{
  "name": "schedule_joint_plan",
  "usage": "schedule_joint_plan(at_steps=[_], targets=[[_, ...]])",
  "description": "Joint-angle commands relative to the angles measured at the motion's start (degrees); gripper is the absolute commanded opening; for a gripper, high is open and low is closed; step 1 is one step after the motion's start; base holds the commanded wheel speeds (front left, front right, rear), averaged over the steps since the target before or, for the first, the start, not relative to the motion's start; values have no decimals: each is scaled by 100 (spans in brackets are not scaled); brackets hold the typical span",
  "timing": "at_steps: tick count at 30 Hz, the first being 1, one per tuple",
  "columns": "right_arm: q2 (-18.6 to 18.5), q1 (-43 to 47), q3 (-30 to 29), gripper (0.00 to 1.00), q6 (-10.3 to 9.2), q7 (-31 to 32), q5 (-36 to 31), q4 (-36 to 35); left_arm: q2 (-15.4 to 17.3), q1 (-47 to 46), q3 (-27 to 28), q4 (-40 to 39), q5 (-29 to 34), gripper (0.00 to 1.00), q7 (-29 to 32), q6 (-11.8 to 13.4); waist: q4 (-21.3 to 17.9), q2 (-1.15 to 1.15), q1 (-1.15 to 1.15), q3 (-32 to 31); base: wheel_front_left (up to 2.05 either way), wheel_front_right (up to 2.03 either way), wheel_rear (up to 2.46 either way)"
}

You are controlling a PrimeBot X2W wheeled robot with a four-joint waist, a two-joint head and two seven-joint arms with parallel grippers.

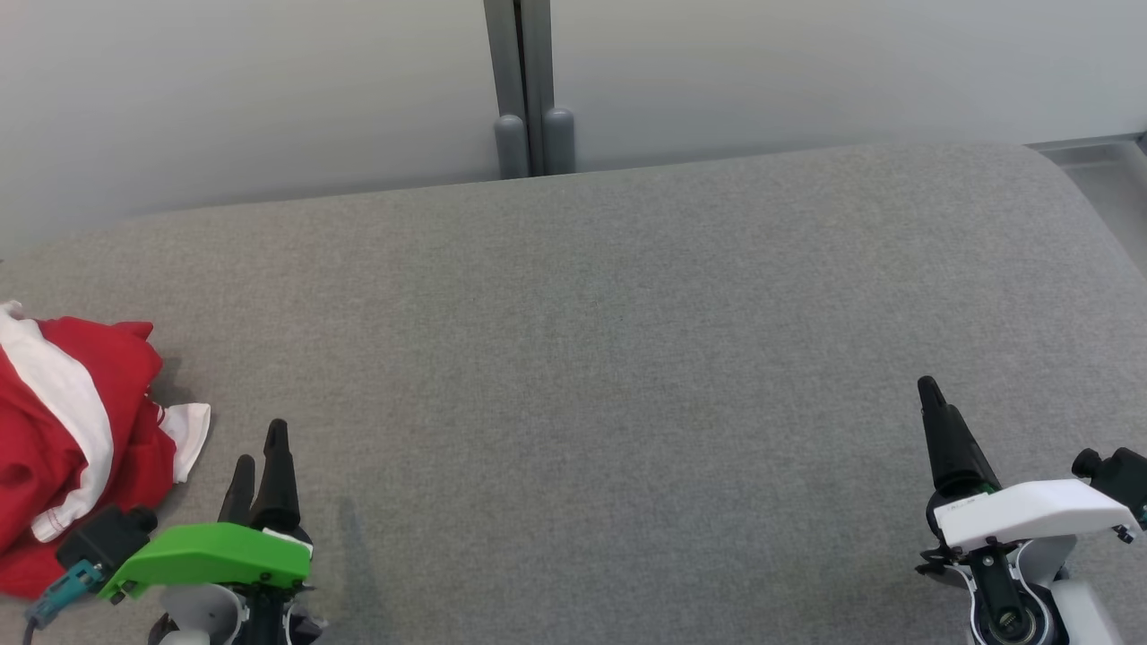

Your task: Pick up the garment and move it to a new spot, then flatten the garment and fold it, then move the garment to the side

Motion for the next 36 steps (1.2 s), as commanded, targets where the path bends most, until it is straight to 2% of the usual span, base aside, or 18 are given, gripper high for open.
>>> schedule_joint_plan(at_steps=[1, 23, 36], targets=[[-25, -78, -7, 100, 1, -72, -203, -92, 78, -166, -49, -70, 237, 100, -59, 44, 1, 0, 0, 0, 0, 0, 0], [-13, -317, 112, 100, 2, -487, -2058, -184, 331, -324, -549, -73, 1938, 100, -469, 332, 13, 0, 0, 23, 0, 0, 0], [-17, -219, 141, 100, 2, -694, -2864, 37, 333, -247, -686, 25, 2677, 100, -678, 469, 30, 0, 0, 32, 0, 0, 0]])
